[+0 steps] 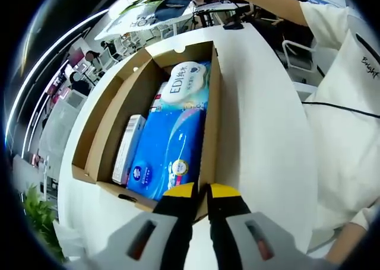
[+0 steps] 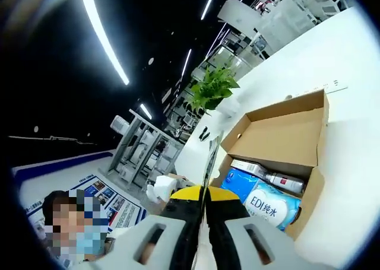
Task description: Operate the shoe box by opening the lid, removing the specified soft item, and placing it in the target area until the item is outside and the box remains undamaged.
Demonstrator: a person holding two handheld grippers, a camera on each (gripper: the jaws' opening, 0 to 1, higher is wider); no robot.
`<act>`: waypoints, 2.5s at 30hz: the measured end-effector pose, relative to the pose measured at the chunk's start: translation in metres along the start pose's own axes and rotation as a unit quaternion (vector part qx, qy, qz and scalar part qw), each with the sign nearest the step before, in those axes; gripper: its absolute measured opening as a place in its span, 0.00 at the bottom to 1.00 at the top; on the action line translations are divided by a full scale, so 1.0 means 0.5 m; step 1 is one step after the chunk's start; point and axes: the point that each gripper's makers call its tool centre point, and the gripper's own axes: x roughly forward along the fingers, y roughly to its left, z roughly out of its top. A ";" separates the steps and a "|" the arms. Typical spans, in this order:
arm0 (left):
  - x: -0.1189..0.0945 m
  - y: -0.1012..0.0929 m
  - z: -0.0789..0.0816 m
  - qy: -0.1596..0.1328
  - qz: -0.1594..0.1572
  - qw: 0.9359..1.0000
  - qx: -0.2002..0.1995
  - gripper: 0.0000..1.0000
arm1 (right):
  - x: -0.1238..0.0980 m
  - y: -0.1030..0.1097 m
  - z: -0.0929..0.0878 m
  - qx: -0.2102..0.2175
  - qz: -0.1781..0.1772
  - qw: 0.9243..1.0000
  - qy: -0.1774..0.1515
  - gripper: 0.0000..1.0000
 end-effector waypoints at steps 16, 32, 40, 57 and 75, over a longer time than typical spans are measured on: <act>-0.001 0.001 0.000 -0.002 0.001 1.000 0.001 0.07 | -0.062 0.014 0.017 -0.013 -0.011 1.000 -0.014 0.00; 0.000 0.000 0.002 -0.004 -0.009 1.000 -0.002 0.06 | -0.112 0.032 0.022 -0.023 0.010 0.999 -0.028 0.00; 0.001 0.000 0.001 -0.002 -0.009 1.000 -0.004 0.06 | -0.137 0.027 0.006 -0.016 0.020 0.999 -0.042 0.00; 0.000 -0.001 0.000 -0.002 -0.013 1.000 -0.007 0.06 | -0.134 -0.041 -0.060 0.003 -0.041 0.999 -0.028 0.00; 0.000 0.000 0.001 -0.003 -0.011 1.000 -0.007 0.06 | -0.206 -0.159 -0.058 0.015 -0.107 0.994 -0.009 0.00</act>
